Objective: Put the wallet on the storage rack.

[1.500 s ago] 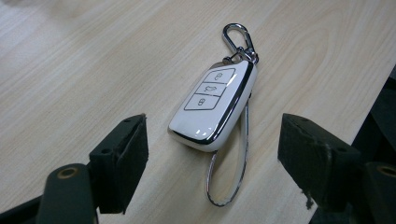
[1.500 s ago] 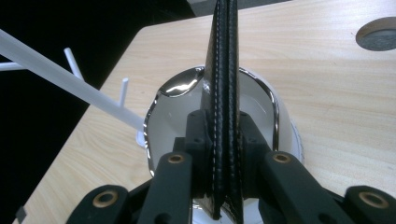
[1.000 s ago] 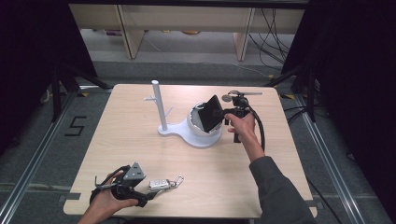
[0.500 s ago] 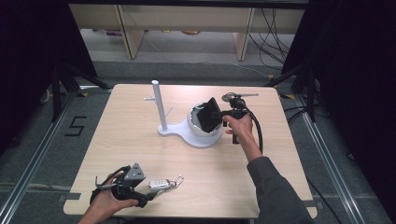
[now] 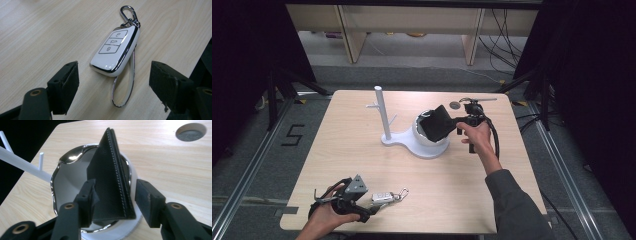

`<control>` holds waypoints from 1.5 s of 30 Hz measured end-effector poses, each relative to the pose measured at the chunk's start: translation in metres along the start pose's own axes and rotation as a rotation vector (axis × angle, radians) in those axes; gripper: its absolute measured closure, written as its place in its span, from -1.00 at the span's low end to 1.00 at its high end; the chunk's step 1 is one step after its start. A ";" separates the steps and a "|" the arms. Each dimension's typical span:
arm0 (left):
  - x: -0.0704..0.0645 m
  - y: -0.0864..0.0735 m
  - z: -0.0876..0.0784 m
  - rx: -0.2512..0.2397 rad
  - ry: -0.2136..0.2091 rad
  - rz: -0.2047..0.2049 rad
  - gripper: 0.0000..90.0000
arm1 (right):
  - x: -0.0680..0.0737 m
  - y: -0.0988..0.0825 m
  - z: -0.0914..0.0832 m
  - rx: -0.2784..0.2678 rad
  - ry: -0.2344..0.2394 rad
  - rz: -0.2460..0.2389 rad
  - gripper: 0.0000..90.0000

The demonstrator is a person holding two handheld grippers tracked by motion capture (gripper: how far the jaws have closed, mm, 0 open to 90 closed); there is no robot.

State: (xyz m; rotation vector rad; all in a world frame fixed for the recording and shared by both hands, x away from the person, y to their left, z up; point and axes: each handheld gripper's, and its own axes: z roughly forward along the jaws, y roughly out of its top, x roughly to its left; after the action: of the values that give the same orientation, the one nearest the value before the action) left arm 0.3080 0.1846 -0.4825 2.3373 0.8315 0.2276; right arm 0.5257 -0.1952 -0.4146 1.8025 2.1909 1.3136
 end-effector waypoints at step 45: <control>-0.001 -0.007 -0.001 0.011 -0.004 0.009 -0.47 | -0.026 -0.111 -0.073 -0.061 -0.037 -0.156 -0.28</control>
State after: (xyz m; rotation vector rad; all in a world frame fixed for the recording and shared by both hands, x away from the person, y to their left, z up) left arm 0.3035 0.1888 -0.4857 2.3514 0.8222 0.2228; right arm 0.4089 -0.2571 -0.4458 1.5855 2.1963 1.2884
